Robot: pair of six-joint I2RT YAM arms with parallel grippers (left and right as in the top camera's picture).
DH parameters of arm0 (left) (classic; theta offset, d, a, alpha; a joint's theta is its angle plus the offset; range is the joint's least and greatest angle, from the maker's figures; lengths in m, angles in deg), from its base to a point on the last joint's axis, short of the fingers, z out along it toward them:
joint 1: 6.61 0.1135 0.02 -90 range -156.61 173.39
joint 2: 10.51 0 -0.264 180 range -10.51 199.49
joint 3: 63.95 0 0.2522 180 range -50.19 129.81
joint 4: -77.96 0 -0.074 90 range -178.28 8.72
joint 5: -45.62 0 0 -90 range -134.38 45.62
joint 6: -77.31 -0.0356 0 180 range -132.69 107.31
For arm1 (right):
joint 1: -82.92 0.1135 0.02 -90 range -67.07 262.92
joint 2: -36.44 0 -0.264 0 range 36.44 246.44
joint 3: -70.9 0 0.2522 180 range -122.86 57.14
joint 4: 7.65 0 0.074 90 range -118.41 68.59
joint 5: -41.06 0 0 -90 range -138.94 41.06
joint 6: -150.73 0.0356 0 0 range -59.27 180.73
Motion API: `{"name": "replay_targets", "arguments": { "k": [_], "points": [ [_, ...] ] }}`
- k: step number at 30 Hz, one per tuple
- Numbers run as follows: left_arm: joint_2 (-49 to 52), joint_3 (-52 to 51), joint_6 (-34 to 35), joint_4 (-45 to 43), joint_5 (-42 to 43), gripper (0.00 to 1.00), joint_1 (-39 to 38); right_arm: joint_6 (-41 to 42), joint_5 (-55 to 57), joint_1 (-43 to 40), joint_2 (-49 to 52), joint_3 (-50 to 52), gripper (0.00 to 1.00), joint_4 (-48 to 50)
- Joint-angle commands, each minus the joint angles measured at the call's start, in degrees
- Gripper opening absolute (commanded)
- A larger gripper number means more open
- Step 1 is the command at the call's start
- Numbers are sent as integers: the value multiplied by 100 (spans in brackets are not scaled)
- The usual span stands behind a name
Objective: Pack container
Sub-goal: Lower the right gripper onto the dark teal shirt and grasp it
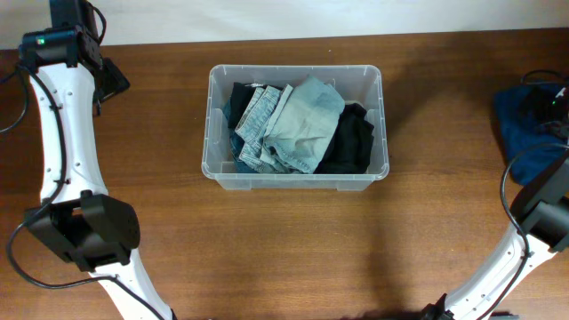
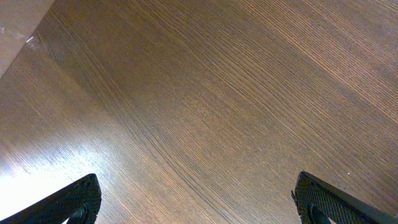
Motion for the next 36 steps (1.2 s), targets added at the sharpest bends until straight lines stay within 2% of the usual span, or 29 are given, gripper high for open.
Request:
{"name": "replay_targets", "arguments": {
  "k": [1, 14, 28, 34, 35, 36],
  "points": [
    [20, 4, -2, 4, -35, 99, 9, -153, 151, 24, 61, 9, 99, 107],
    [20, 4, -2, 4, -35, 100, 9, -278, 98, -164, 98, 11, 98, 634],
    [20, 4, -2, 4, -35, 99, 9, 66, -114, -260, 1174, 11, 98, 520],
    [20, 4, -2, 4, -35, 100, 9, 66, -129, -262, 1198, 11, 99, 393],
    [20, 4, -2, 4, -35, 99, 9, 68, -129, -267, 1198, 11, 98, 337],
    [20, 4, -2, 4, -35, 99, 9, 68, -129, -269, 1198, 11, 91, 306]
  ]
}}
